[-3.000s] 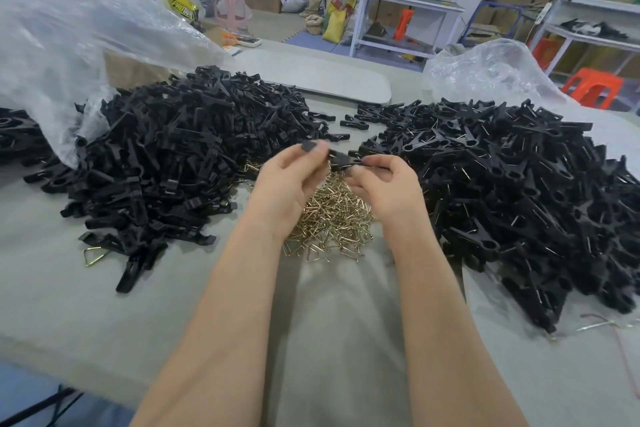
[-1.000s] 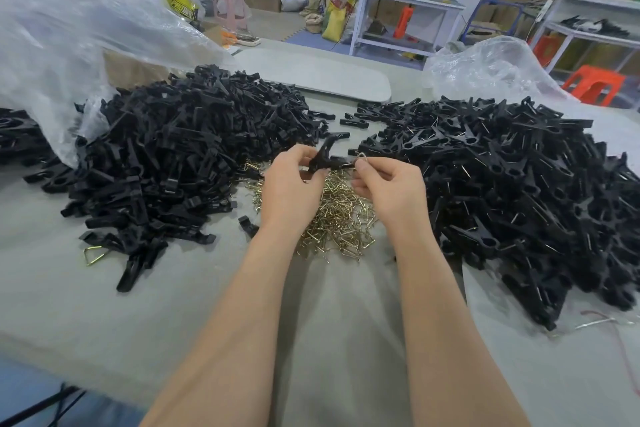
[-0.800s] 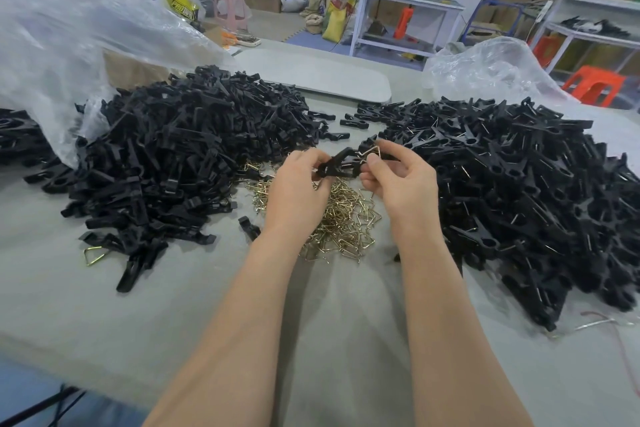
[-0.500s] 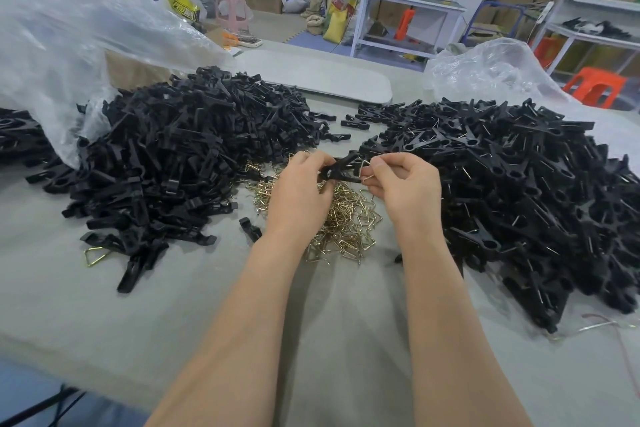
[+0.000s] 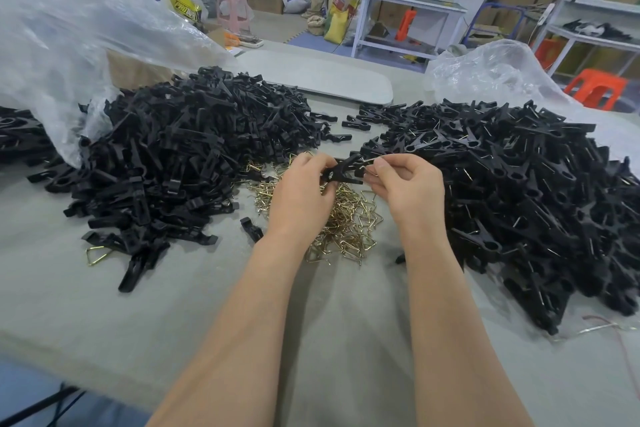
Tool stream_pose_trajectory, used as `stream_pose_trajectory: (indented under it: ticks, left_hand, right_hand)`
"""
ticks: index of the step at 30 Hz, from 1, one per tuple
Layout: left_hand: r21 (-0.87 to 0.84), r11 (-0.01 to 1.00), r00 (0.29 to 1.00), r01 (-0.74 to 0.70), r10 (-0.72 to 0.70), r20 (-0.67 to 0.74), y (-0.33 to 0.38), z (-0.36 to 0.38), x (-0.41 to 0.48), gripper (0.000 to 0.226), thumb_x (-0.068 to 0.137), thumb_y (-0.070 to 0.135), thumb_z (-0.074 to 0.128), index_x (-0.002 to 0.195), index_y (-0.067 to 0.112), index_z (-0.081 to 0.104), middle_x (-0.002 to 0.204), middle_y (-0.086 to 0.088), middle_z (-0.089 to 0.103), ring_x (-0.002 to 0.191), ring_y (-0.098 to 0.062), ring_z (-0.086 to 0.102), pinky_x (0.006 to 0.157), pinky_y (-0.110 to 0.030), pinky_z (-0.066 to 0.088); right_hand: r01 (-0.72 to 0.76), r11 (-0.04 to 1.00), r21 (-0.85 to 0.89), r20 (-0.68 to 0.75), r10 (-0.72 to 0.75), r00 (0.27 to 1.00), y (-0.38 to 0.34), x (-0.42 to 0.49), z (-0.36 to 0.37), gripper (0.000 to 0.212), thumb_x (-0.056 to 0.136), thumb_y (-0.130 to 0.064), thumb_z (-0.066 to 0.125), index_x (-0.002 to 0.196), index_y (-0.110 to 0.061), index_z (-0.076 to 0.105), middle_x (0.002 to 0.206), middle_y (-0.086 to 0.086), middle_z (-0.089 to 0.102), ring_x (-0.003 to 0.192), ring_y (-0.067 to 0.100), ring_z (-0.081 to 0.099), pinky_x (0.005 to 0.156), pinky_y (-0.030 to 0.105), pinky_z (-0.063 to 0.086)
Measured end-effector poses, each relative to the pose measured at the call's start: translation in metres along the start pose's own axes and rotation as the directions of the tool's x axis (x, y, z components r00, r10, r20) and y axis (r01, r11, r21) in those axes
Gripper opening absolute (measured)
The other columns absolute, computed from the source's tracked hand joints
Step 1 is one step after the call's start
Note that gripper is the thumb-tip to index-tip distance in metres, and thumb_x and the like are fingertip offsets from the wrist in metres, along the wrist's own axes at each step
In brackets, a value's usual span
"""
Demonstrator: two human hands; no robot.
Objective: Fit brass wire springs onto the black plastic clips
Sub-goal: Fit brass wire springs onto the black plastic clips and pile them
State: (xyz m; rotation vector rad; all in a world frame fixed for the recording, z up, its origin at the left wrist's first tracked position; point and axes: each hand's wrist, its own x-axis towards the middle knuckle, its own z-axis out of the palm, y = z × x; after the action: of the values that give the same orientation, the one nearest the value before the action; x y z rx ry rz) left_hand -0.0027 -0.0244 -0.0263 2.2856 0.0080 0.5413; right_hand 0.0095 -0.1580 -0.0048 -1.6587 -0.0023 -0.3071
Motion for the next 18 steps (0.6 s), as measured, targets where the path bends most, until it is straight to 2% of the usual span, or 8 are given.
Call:
stream_pose_trajectory:
  ticks: [3, 7, 14, 16, 18]
  left_hand:
    - [0.006, 1.000, 1.000, 0.000, 0.000, 0.000, 0.0006, 0.0000, 0.0000, 0.022, 0.089, 0.016, 0.061, 0.110, 0.023, 0.061, 0.108, 0.005, 0.056, 0.092, -0.015, 0.058, 0.079, -0.032, 0.048]
    - [0.021, 0.999, 0.999, -0.037, 0.037, 0.001, 0.0015, 0.0008, -0.0011, 0.023, 0.089, 0.016, 0.061, 0.111, 0.022, 0.061, 0.109, 0.006, 0.055, 0.092, -0.015, 0.057, 0.078, -0.031, 0.047]
    - [0.073, 0.992, 0.994, -0.106, 0.105, 0.017, 0.0026, 0.0016, -0.0019, 0.025, 0.088, 0.013, 0.062, 0.112, 0.021, 0.063, 0.108, 0.004, 0.056, 0.093, -0.017, 0.058, 0.075, -0.030, 0.045]
    - [0.079, 0.990, 0.993, -0.118, 0.115, 0.038, 0.0023, 0.0012, -0.0019, 0.025, 0.088, 0.013, 0.062, 0.112, 0.020, 0.063, 0.107, 0.003, 0.056, 0.092, -0.018, 0.059, 0.076, -0.032, 0.046]
    - [0.091, 0.988, 0.991, -0.124, 0.119, 0.055, 0.0018, 0.0007, -0.0019, 0.026, 0.088, 0.014, 0.063, 0.113, 0.020, 0.063, 0.106, 0.002, 0.055, 0.092, -0.019, 0.059, 0.078, -0.035, 0.048]
  right_hand:
    - [0.036, 0.991, -0.131, 0.031, -0.032, 0.999, 0.0005, -0.0010, 0.0009, 0.014, 0.086, -0.015, 0.067, 0.076, -0.026, 0.065, 0.080, 0.001, 0.073, 0.083, 0.015, 0.070, 0.087, 0.038, 0.054]
    - [0.066, 0.969, -0.239, 0.032, -0.060, 0.998, -0.0002, -0.0020, -0.0008, 0.016, 0.085, -0.022, 0.070, 0.072, -0.030, 0.065, 0.073, -0.007, 0.068, 0.075, 0.007, 0.064, 0.078, 0.027, 0.051]
    - [0.051, 0.938, -0.342, 0.033, -0.042, 0.999, 0.0013, 0.0008, -0.0021, 0.008, 0.085, -0.022, 0.068, 0.077, -0.021, 0.068, 0.075, 0.001, 0.070, 0.078, 0.016, 0.066, 0.078, 0.033, 0.053]
    - [0.048, 0.932, -0.358, 0.028, -0.041, 0.999, 0.0021, 0.0015, -0.0028, 0.010, 0.085, -0.022, 0.068, 0.075, -0.021, 0.068, 0.071, -0.002, 0.068, 0.075, 0.015, 0.065, 0.076, 0.032, 0.052]
    - [0.046, 0.928, -0.371, 0.022, -0.041, 0.999, 0.0032, 0.0020, -0.0030, 0.014, 0.084, -0.021, 0.068, 0.071, -0.024, 0.066, 0.065, -0.007, 0.065, 0.066, 0.008, 0.062, 0.068, 0.024, 0.049]
